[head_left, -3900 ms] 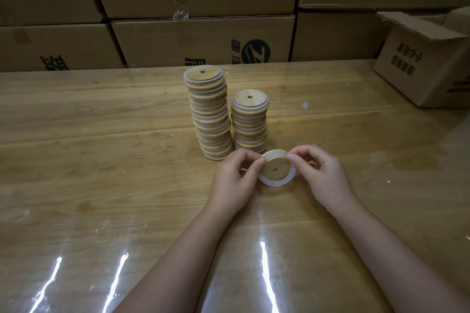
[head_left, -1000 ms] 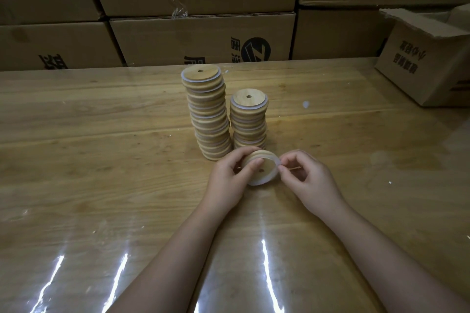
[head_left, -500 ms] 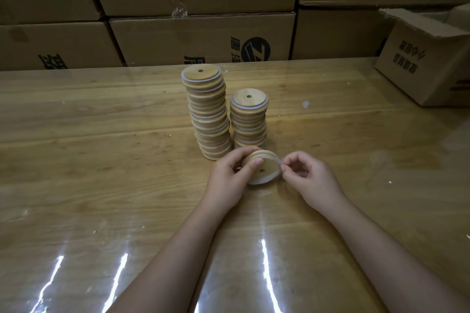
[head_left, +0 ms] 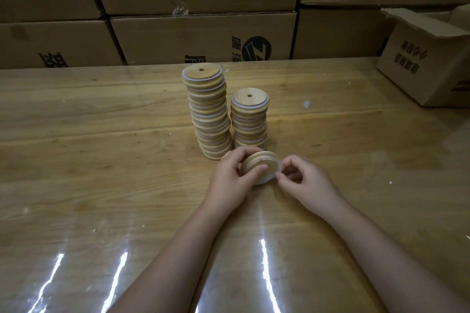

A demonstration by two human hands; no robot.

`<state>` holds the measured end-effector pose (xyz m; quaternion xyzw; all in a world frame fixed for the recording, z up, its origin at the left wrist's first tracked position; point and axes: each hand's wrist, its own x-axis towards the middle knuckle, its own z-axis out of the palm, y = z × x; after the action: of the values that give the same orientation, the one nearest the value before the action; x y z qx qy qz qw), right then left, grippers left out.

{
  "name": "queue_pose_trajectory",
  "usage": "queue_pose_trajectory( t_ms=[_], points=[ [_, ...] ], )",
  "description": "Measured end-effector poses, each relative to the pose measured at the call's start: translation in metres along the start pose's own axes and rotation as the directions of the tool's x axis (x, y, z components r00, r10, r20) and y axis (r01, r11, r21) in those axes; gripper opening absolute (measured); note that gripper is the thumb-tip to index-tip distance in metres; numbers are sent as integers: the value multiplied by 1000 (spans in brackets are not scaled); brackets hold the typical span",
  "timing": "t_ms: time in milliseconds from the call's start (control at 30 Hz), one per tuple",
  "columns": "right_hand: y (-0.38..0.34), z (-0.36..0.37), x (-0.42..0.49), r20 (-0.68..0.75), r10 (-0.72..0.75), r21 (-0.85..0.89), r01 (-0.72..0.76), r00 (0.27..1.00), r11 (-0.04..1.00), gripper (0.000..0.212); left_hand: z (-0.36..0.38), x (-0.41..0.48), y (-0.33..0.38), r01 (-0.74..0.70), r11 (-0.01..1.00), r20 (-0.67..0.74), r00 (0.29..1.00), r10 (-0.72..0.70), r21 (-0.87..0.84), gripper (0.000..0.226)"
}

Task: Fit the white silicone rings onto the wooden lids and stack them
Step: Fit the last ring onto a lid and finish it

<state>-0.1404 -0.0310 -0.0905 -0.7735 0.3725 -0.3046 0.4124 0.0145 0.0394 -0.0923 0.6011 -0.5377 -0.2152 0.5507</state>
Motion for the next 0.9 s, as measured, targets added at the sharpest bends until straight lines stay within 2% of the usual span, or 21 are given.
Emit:
queue_pose_trajectory(
  t_ms=[133,267,400,533,633,733,900],
  points=[
    [3,1,0,-110,5,55,1,994,998,6,-1,1,0,16,996,-4,1000,-16,-87,25],
    [1,-1,-3,-261,-135,66,157,956,985,10,2,-1,0,59,988,64,997,-51,-142,31],
    [2,0,-3,-258,-268,49,289,928,956,11,4,-3,0,-45,998,103,994,41,38,34],
    [4,1,-2,-251,-309,24,325,917,945,16,4,-3,3,-60,998,55,997,58,30,30],
    [5,2,-2,-278,-304,9,319,911,948,17,4,-3,4,-75,996,39,997,73,46,34],
    [5,1,-2,-298,-281,16,299,912,954,18,5,-4,3,-90,994,23,996,89,62,26],
    [4,0,-2,-294,-238,77,271,926,959,15,4,-3,-1,-128,983,15,992,127,134,30]
  ],
)
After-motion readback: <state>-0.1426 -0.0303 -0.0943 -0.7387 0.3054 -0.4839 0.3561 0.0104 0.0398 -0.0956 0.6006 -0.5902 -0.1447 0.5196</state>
